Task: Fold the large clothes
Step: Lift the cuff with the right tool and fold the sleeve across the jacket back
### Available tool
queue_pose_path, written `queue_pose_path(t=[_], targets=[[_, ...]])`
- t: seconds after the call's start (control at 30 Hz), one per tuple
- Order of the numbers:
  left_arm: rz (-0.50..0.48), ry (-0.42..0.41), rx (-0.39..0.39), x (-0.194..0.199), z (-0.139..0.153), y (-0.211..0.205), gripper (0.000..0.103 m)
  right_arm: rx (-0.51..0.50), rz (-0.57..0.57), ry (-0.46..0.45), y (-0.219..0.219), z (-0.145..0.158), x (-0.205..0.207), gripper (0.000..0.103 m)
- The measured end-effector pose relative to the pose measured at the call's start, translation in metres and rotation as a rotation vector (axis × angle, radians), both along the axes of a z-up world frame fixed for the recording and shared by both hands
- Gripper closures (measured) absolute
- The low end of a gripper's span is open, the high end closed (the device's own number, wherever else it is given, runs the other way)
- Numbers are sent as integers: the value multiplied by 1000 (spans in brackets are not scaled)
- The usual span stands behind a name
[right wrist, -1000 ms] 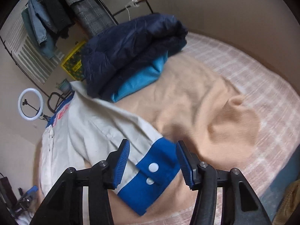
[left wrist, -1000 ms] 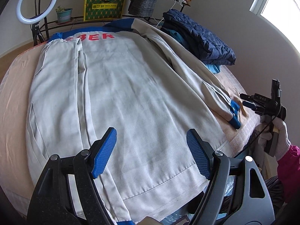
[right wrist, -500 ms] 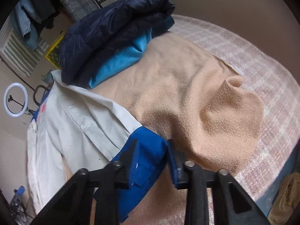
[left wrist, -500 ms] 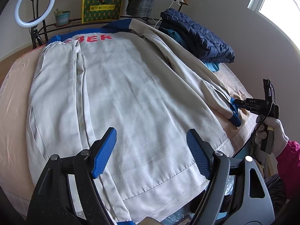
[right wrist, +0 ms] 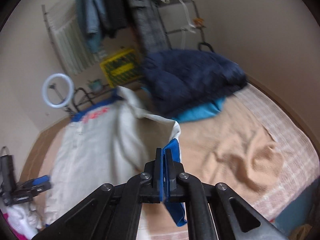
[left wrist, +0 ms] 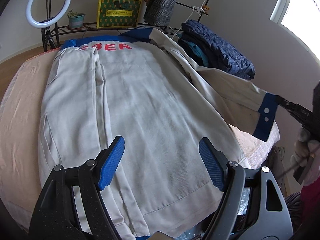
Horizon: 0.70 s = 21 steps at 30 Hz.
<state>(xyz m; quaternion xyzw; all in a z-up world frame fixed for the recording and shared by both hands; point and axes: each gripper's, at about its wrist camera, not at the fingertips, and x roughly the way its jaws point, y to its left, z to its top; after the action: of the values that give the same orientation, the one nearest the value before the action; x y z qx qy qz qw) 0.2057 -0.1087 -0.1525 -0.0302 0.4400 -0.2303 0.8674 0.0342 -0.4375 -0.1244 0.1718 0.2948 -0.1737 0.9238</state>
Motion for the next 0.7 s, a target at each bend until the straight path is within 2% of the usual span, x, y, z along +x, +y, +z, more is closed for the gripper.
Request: queue_pose_path(t=[0.1,0.2,0.3,0.43,0.53,0.63,0.7], targets=[[28,1,-4,3,0,7,24,-33,126,-37,44,12,5,103],[61,1,-9,6,-1,16,24,-68,280,-30,93,11,11,103],[91,17,-23,11,-3,25,24,-111,438,40,141,-8,18,103],[122,62,-57,17,-11,34,24,-215,648,189,197,-53,28,103],[123,104,-74,20,-19,33,24,-265,730,278,218,-78,30,103],[102,133,-70,20,-27,28,24,-280,750,333,221,-94,30,103],[75,148,-71,18,-30,21,24,-221,782,329,216,-94,30,92]])
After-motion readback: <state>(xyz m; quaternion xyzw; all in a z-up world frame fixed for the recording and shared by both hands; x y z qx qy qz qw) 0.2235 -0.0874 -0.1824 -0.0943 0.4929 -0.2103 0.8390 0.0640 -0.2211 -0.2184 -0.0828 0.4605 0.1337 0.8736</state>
